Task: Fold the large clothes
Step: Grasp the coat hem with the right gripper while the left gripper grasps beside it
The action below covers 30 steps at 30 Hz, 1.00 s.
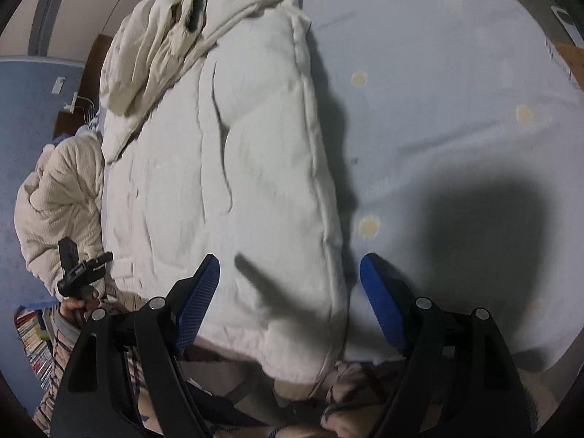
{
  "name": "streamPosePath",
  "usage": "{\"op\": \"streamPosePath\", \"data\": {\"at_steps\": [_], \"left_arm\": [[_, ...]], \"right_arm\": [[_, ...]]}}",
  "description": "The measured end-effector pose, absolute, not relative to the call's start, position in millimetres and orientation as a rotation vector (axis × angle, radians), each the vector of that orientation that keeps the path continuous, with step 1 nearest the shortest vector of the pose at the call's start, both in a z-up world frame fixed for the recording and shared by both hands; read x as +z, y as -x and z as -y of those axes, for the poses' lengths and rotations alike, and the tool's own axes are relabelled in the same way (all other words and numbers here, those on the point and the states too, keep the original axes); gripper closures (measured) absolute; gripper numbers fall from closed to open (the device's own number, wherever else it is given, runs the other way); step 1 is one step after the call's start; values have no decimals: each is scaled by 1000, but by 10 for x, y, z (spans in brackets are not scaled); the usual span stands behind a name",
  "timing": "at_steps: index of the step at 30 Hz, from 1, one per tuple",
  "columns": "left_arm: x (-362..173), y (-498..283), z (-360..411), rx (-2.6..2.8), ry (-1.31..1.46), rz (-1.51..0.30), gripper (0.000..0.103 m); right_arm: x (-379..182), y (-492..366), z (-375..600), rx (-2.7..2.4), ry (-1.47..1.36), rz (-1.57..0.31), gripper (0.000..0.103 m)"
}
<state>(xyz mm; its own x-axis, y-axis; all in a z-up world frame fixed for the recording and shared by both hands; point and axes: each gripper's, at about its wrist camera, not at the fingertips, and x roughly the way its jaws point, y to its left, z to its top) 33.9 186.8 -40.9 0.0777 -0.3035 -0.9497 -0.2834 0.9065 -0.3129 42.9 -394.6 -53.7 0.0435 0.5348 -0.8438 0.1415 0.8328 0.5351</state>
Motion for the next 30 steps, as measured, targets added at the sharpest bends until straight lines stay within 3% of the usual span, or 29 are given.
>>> {"op": "streamPosePath", "data": {"at_steps": [6,8,10,11,13,16,20,23,24,25,27,30], "left_arm": [[-387,-219,-1718,-96,427,-1584,11],[-376,-164,-1719,-110,424,-1592,19],[-348,-122,-1748,-129,456,-1588,39],[-331,-107,-1767,-124,460,-1582,44],[-294,-69,-1806,-120,463,-1573,82],[-117,48,-1800,-214,467,-1537,87],[-2,245,-1851,-232,475,-1547,86],[-111,267,-1881,-214,458,-1598,75],[-125,237,-1883,-206,457,-1607,58],[-114,153,-1871,-172,415,-1602,31],[-63,45,-1869,-116,355,-1560,9],[-178,-213,-1863,-75,321,-1570,7]], "right_arm": [[-496,-230,3864,332,-578,-1548,28],[-488,-193,3845,337,-585,-1560,28],[-486,-165,3843,337,-585,-1568,33],[-476,-152,3837,335,-580,-1568,35],[-464,-148,3844,333,-582,-1568,49],[-450,-133,3920,319,-597,-1551,85],[-403,-92,3985,337,-626,-1523,87],[-474,-94,4036,312,-654,-1556,86],[-520,-119,4046,302,-668,-1573,85],[-567,-148,4046,284,-673,-1593,83],[-619,-181,4022,267,-670,-1616,79],[-634,-210,3965,271,-638,-1630,75]]}}
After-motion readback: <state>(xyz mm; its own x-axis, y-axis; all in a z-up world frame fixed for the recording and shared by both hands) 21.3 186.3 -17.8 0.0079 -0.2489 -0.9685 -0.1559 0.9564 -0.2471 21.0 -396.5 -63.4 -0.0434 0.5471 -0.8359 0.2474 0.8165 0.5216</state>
